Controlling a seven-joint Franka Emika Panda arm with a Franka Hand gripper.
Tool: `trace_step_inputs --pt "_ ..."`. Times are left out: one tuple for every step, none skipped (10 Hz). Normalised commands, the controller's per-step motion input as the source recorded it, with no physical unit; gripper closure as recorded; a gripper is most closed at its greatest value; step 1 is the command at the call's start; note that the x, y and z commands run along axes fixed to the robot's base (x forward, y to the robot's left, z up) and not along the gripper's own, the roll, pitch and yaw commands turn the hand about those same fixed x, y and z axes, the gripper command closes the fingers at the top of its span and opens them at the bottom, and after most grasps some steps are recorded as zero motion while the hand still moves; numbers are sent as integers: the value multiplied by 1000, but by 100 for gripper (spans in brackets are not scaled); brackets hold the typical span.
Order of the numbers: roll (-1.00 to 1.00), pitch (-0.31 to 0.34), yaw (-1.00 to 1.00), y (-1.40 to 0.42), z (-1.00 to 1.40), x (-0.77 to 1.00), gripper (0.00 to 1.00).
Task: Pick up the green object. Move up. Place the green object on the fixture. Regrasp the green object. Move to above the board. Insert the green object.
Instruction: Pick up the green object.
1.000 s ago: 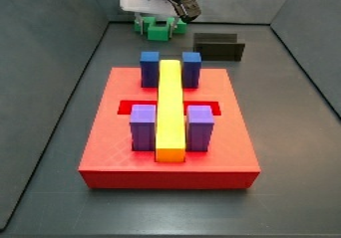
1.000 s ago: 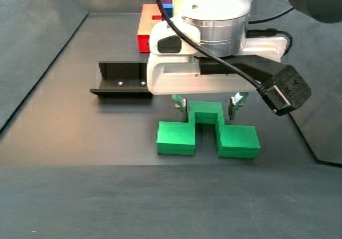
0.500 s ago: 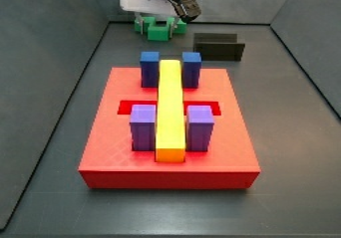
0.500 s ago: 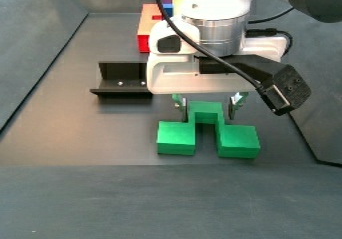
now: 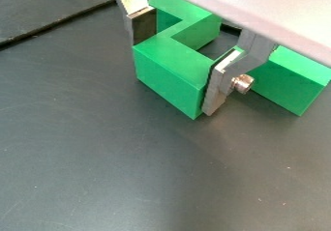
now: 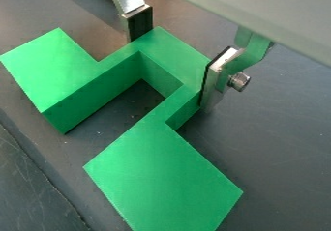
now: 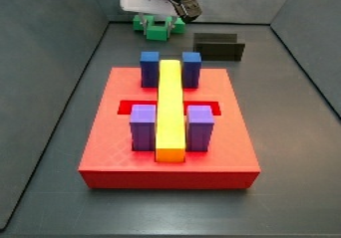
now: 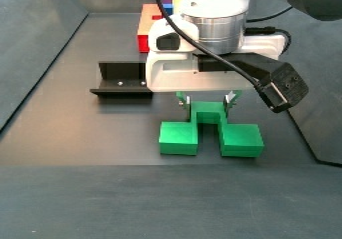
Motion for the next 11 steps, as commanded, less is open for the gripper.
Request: trace_step_inputs --pt "0 0 0 0 0 0 100" --pt "0 0 0 0 0 0 100" --pt "0 0 0 0 0 0 100" --pt "0 0 0 0 0 0 100" --pt "0 0 0 0 0 0 100" --pt "0 0 0 0 0 0 100" --pt "0 0 0 0 0 0 100" --pt "0 0 0 0 0 0 100" --pt "0 0 0 0 0 0 100" --pt "0 0 0 0 0 0 100" --pt "0 0 0 0 0 0 100"
